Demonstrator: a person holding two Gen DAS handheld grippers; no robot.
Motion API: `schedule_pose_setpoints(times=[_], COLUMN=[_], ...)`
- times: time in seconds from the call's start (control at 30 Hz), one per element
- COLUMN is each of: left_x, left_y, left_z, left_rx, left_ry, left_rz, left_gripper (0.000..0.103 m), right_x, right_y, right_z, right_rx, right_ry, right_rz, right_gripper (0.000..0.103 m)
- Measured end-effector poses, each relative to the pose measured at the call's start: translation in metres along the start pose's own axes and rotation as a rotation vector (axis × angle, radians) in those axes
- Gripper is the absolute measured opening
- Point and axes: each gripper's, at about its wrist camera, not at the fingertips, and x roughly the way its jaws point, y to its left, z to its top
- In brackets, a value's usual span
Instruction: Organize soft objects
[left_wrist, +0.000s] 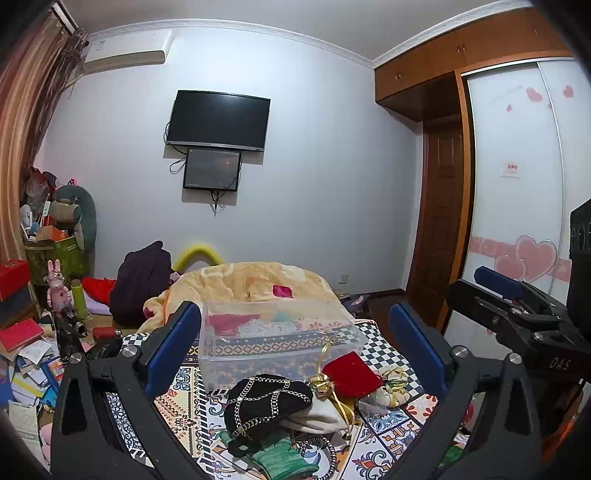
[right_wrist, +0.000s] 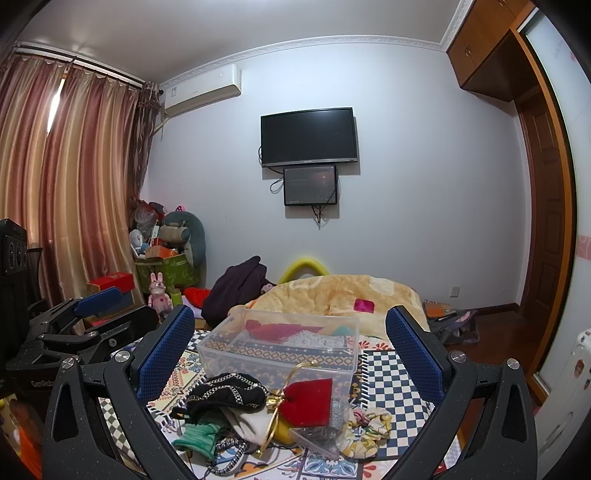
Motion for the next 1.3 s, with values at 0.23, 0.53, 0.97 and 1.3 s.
schedule_pose_setpoints(times=[0.23, 0.53, 0.97, 1.3], left_x=[0.01, 0.055, 0.114, 0.126], left_y=[0.003, 0.019, 0.035, 0.04], left_z=[-0.005, -0.034, -0.087, -0.102], left_rx=[-0.001, -0.032, -0.084, -0.11], left_ry=[0.027, 0.158, 0.375, 0.435], left_rz=[0.009, 0.032, 0.017, -0.057], left_gripper=[0.103, 0.103, 0.103, 0.076], right_x=[0.009, 0.041, 0.087, 0.103], right_y=[-0.005, -0.021, -0.03, -0.039], right_z=[-0.007, -0.033, -0.076, -0.093], right_rx=[0.005, 0.022, 0.04, 0.09], right_ry=[0.018, 0.106, 0.302, 0.425], right_rz=[-0.015, -0.074, -0.028, 0.028], right_gripper=[0.103, 0.103, 0.103, 0.066])
